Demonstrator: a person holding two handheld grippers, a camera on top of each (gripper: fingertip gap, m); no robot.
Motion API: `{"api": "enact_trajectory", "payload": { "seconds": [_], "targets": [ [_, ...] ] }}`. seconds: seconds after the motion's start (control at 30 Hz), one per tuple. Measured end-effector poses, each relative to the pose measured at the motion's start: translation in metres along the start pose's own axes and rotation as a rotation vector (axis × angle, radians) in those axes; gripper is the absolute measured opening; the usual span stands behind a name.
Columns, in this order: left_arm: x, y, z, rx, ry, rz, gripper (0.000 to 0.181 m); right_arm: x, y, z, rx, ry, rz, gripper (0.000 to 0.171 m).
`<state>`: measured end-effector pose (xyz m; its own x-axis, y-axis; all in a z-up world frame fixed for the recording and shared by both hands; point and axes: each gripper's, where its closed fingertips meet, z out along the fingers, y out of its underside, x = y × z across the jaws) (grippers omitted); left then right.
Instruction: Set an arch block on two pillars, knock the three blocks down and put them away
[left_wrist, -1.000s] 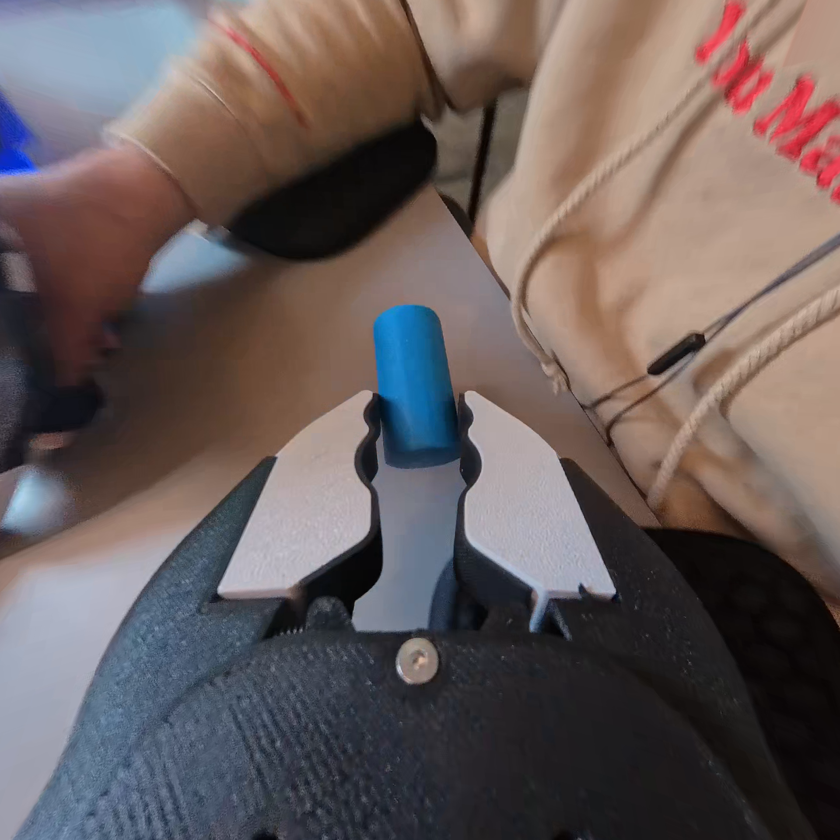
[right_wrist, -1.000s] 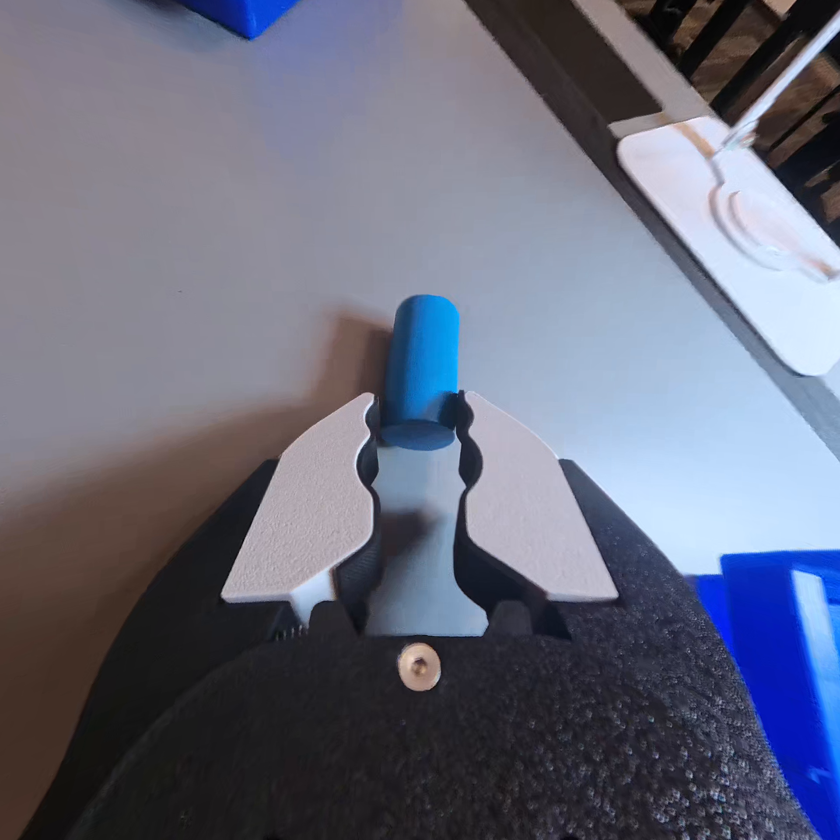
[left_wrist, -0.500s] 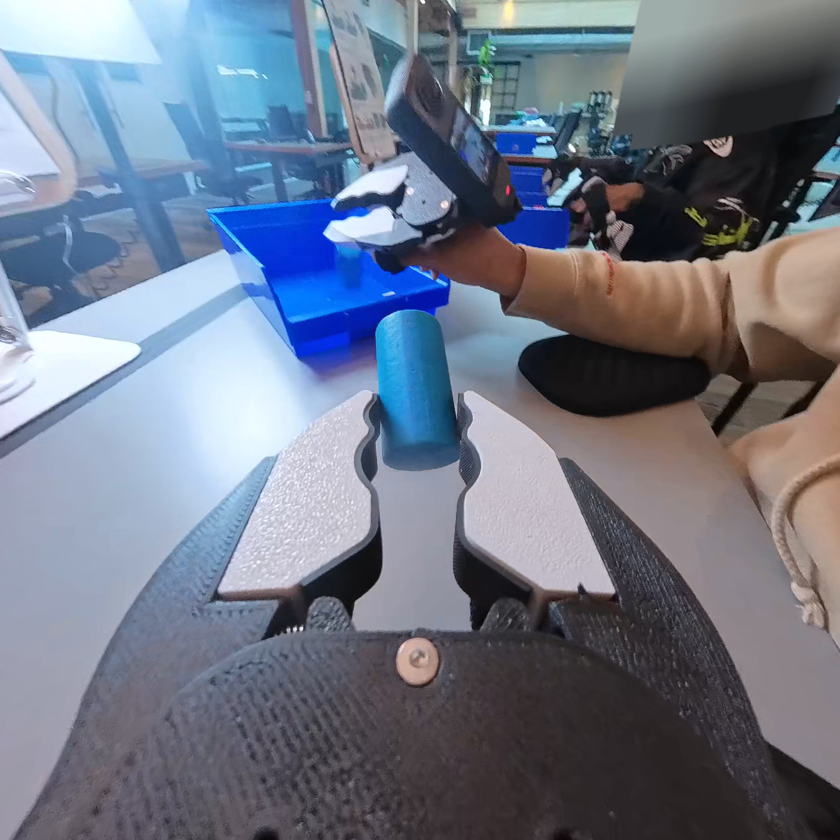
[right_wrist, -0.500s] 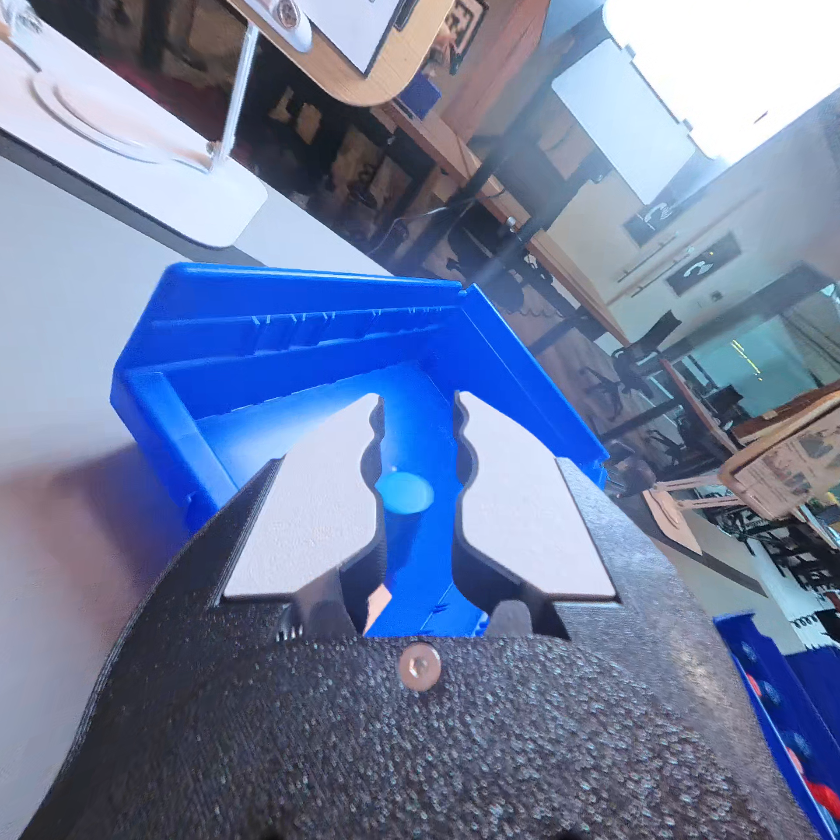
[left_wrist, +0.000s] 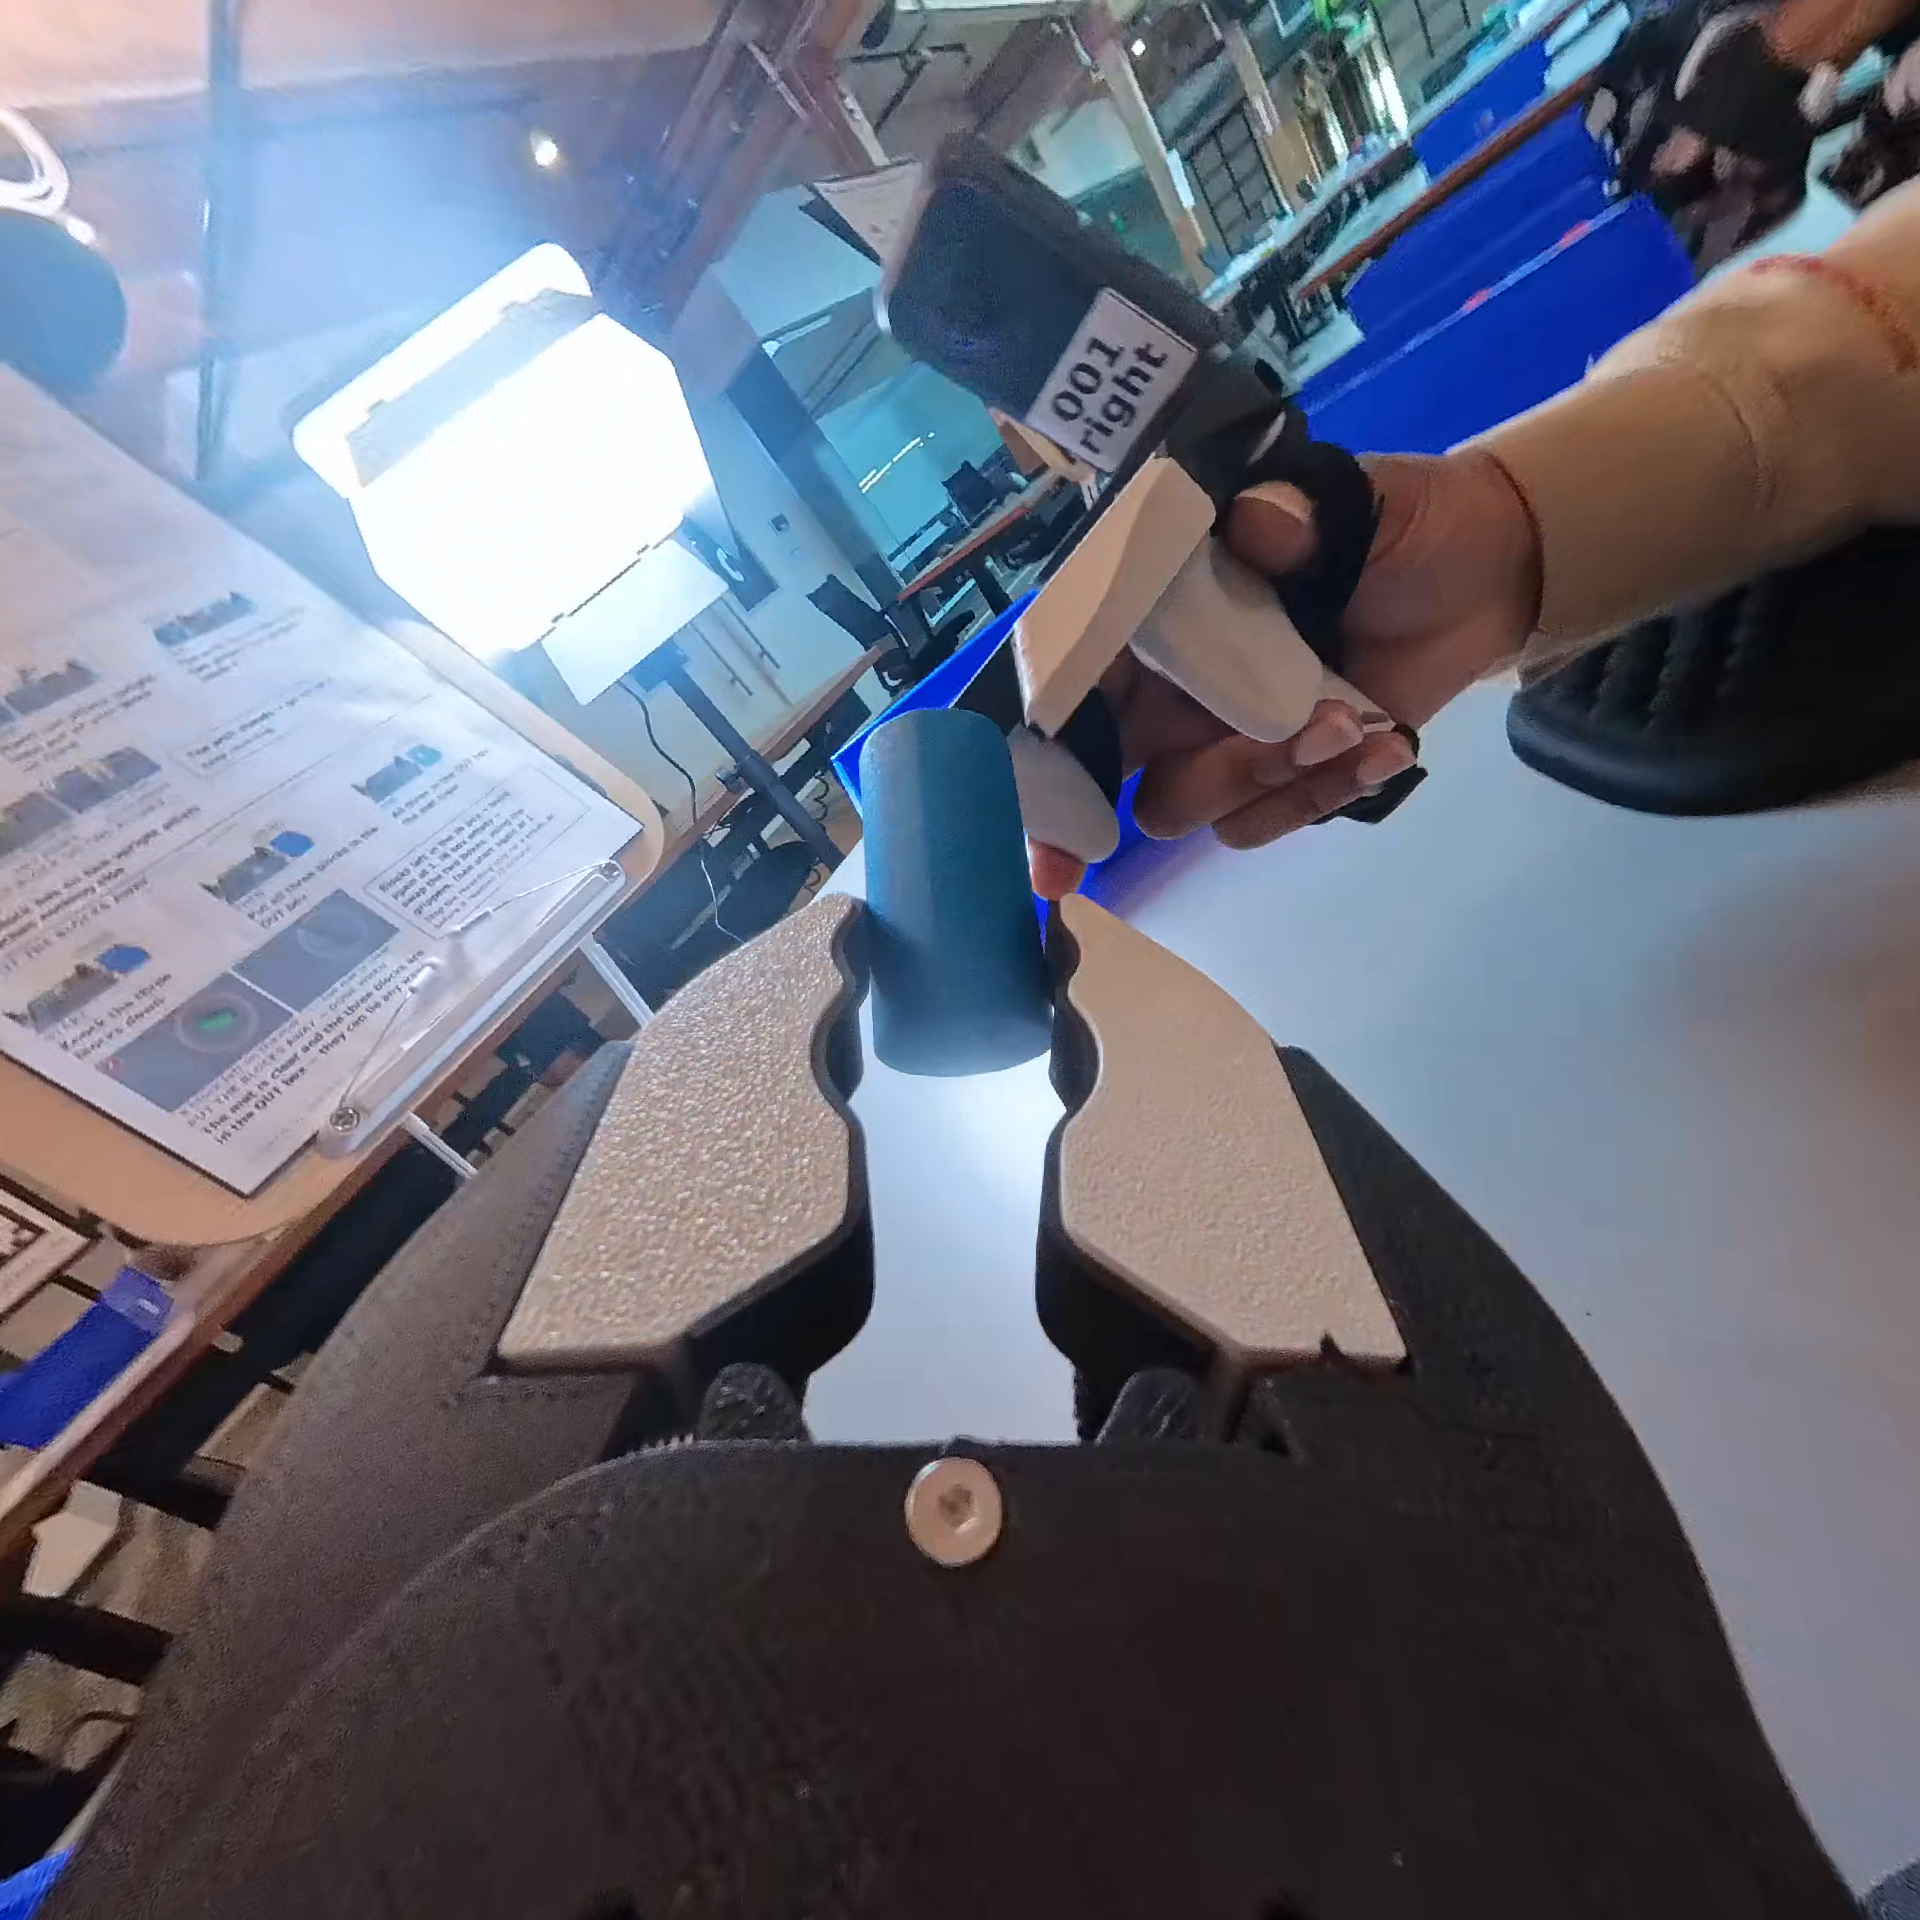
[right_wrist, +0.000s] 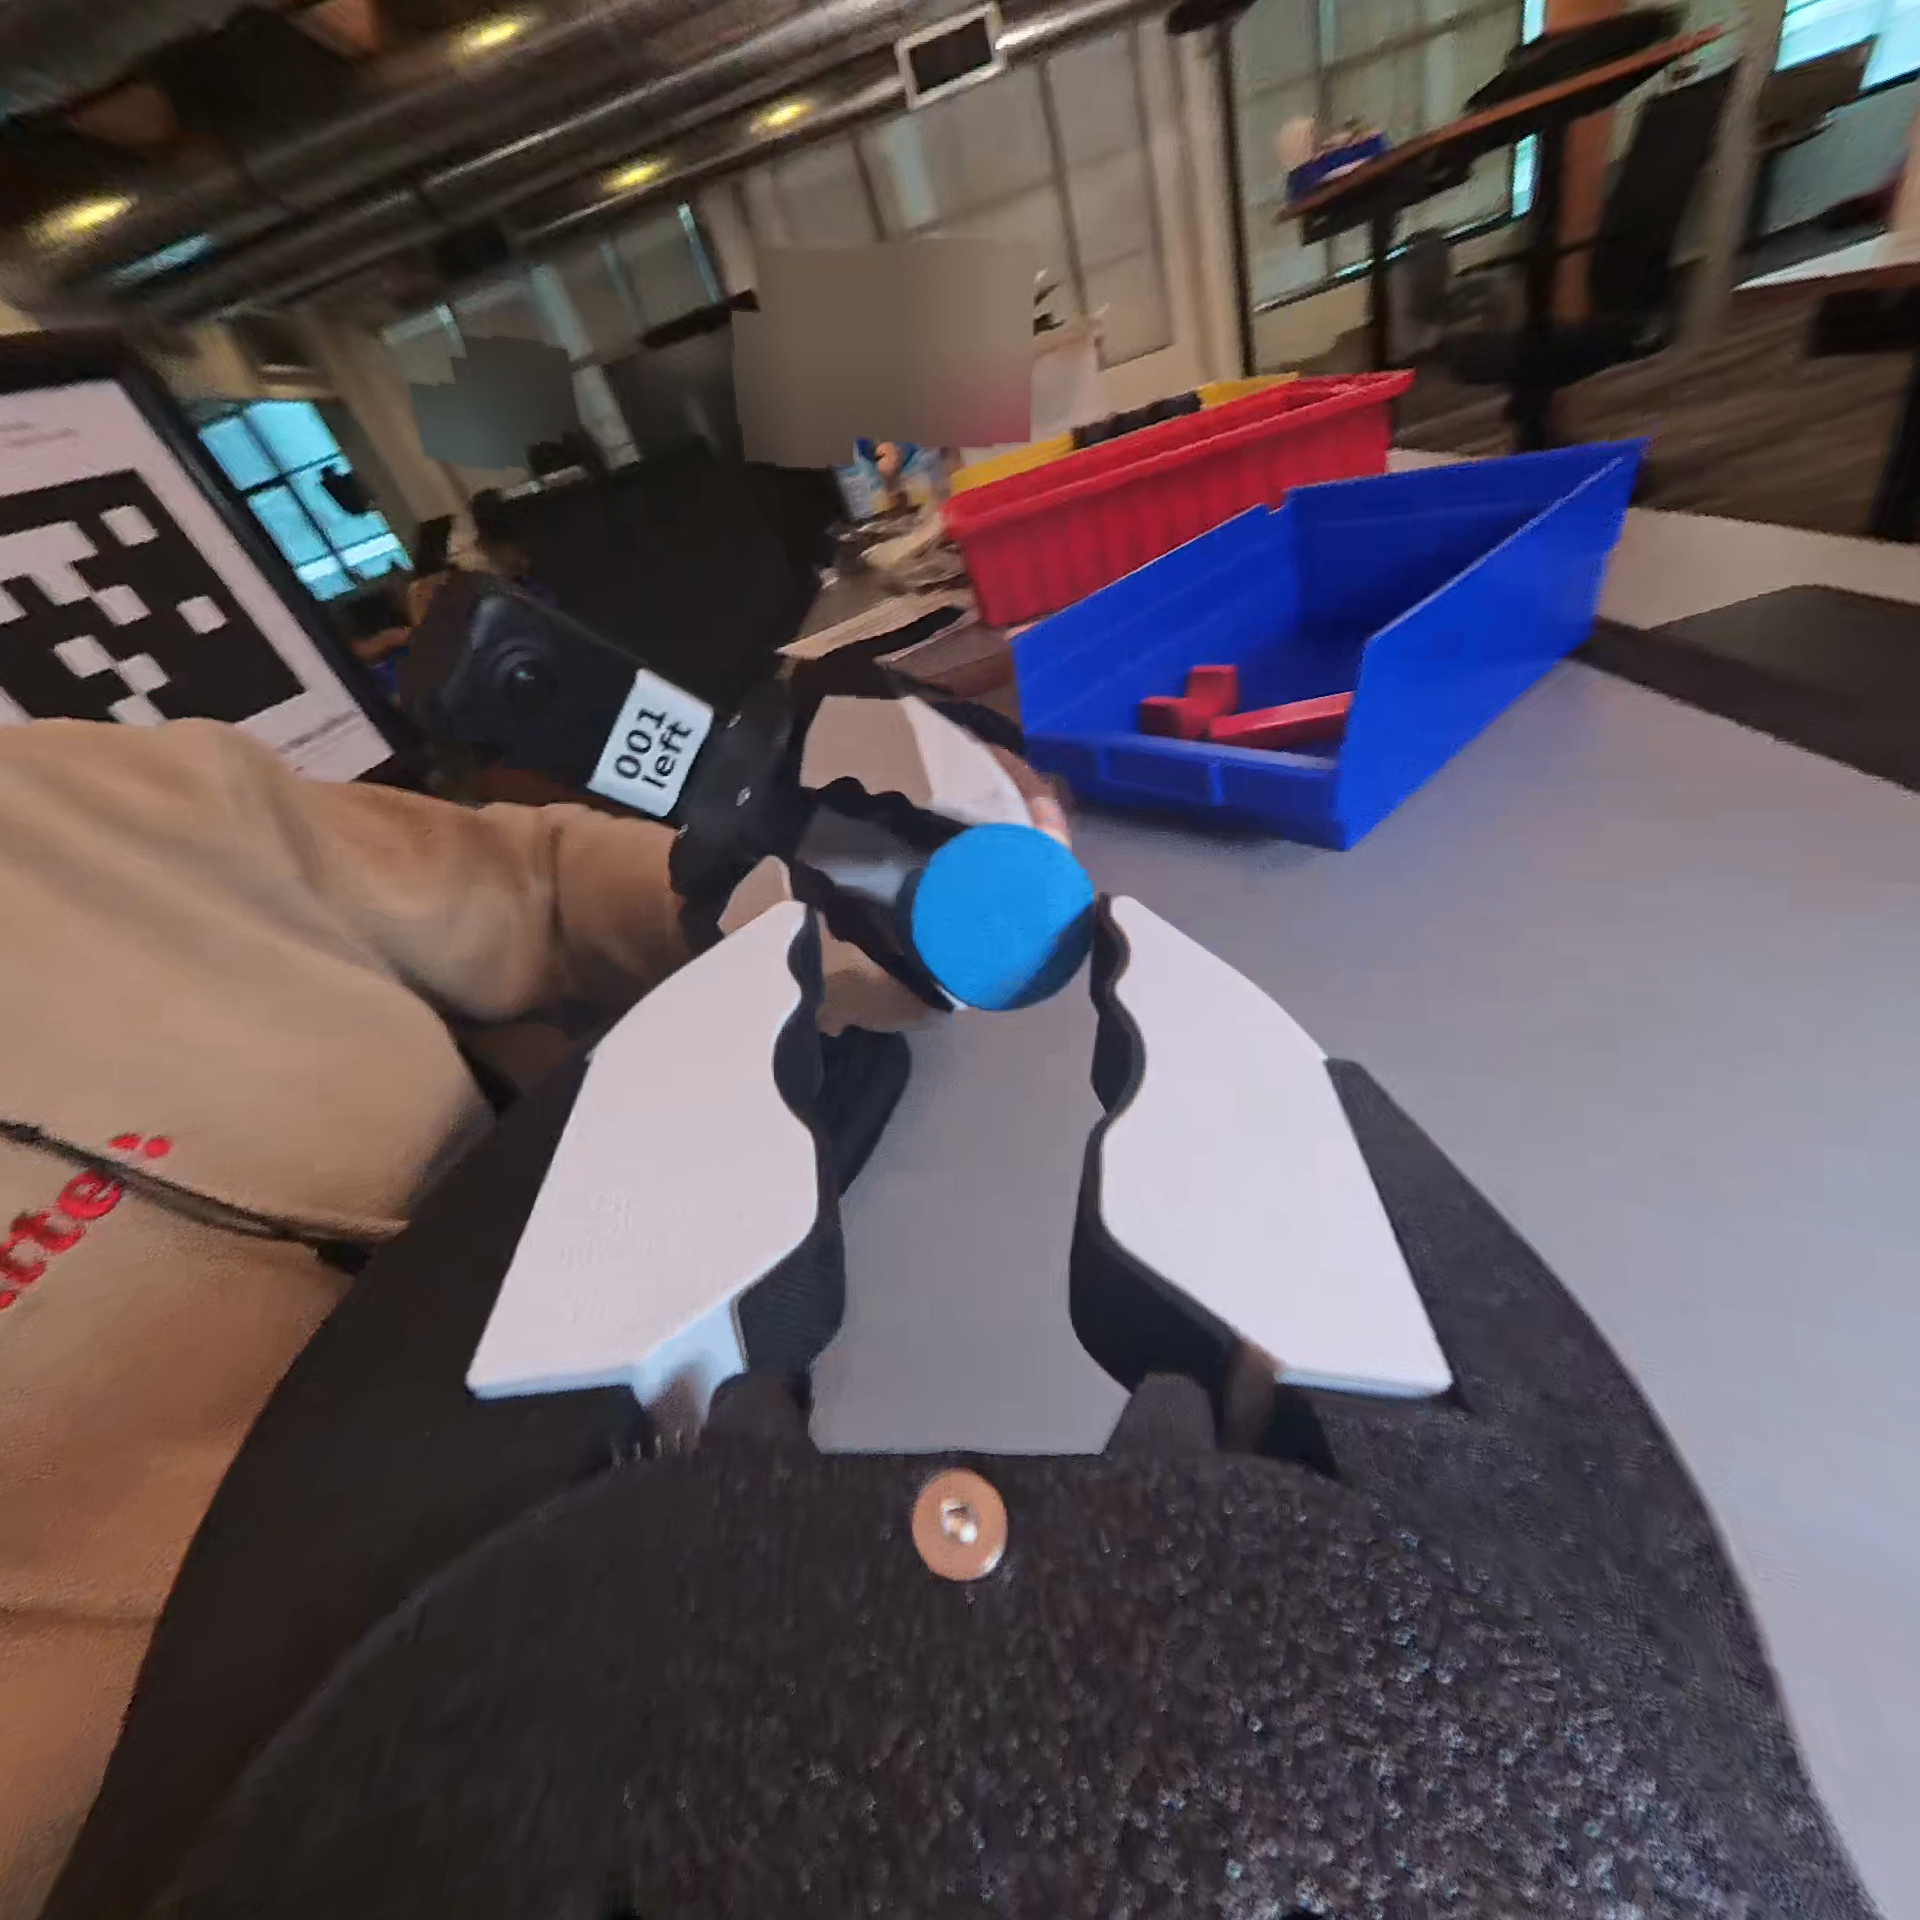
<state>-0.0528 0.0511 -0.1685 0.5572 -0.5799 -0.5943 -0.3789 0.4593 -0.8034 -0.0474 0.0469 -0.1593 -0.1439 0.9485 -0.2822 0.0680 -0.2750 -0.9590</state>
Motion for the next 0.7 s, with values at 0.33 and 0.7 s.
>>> {"api": "enact_trajectory", "payload": {
  "seconds": [0.33, 0.7],
  "targets": [
    [-0.012, 0.018, 0.003, -0.064, -0.025, -0.155, 0.037, 0.045, -0.031, -0.041, 0.084, 0.274, -0.075, 0.033],
    [-0.022, 0.051, 0.006, -0.161, -0.056, -0.27, 0.037, 0.2, -0.007, -0.218, -0.149, 1.285, -0.168, 0.033]
  ]
}}
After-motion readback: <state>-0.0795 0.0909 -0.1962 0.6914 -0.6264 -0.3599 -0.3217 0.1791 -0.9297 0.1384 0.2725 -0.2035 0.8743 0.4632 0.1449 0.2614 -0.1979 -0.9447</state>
